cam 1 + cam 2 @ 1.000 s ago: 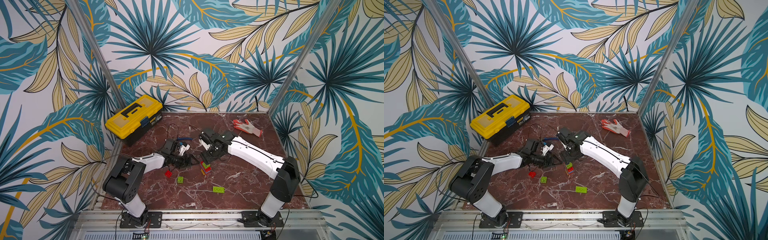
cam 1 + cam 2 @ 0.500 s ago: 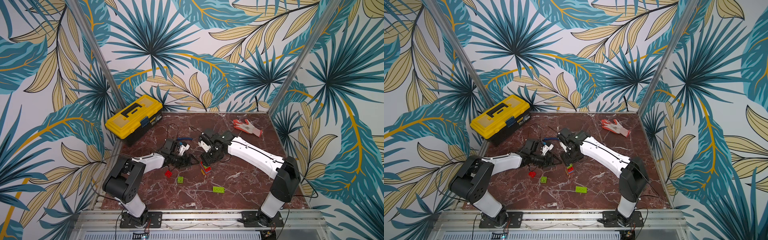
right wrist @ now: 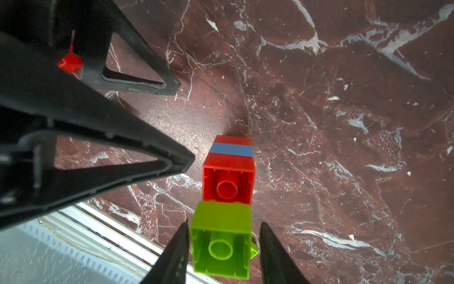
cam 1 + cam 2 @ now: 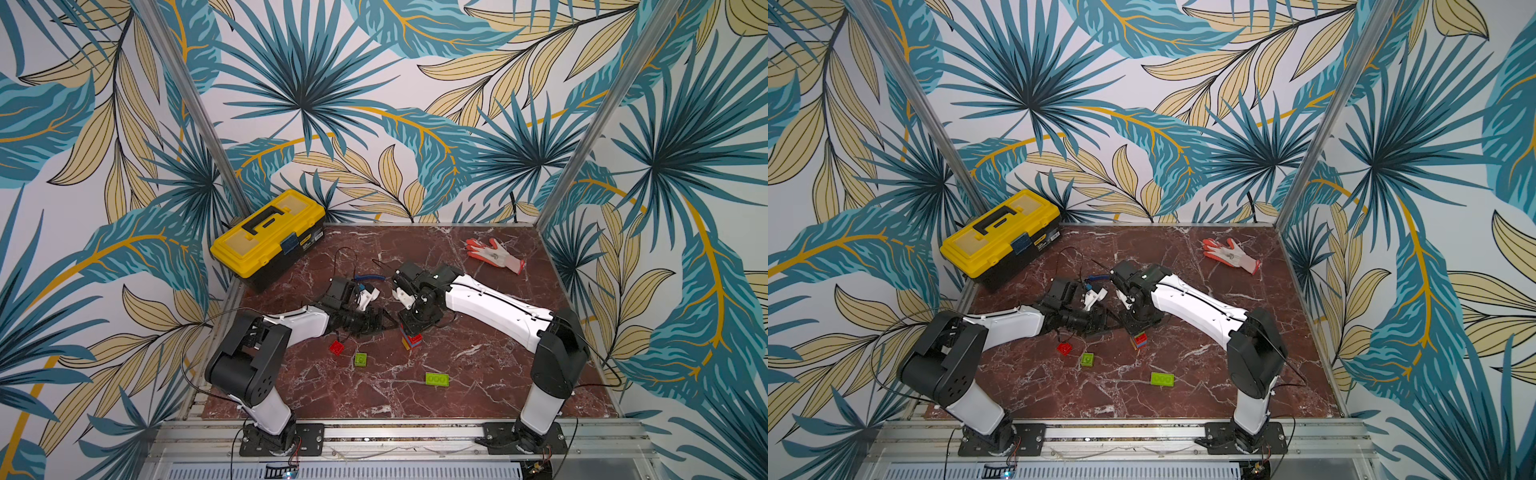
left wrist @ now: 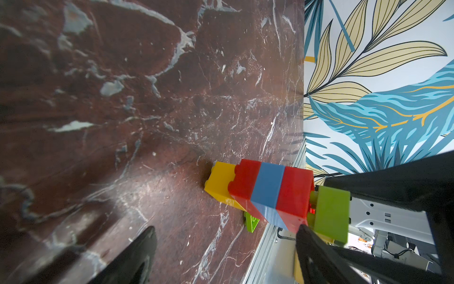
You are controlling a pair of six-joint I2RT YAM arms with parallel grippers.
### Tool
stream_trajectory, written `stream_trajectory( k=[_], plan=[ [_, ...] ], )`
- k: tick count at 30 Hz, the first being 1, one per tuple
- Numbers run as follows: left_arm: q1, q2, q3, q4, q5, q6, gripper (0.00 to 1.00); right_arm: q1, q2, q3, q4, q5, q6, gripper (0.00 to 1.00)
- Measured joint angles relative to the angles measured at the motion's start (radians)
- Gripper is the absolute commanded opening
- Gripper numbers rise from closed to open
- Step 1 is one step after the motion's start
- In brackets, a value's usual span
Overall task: Assemble a carrot with lego
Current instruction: Assemble the lego brick with the lego brick.
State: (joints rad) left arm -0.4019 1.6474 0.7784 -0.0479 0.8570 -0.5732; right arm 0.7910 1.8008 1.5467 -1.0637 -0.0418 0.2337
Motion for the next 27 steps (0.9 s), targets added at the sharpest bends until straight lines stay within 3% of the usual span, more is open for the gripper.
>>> stream_trajectory(
  k=[7,27],
  plan=[
    [0.000,0.000,-0.002,0.000,0.000,0.000,0.90,0.000,0.002,0.000,0.000,0.011,0.008,0.37],
    [0.000,0.000,-0.002,0.000,0.000,0.000,0.90,0.000,0.020,0.034,-0.031,0.030,0.010,0.33]
  ],
)
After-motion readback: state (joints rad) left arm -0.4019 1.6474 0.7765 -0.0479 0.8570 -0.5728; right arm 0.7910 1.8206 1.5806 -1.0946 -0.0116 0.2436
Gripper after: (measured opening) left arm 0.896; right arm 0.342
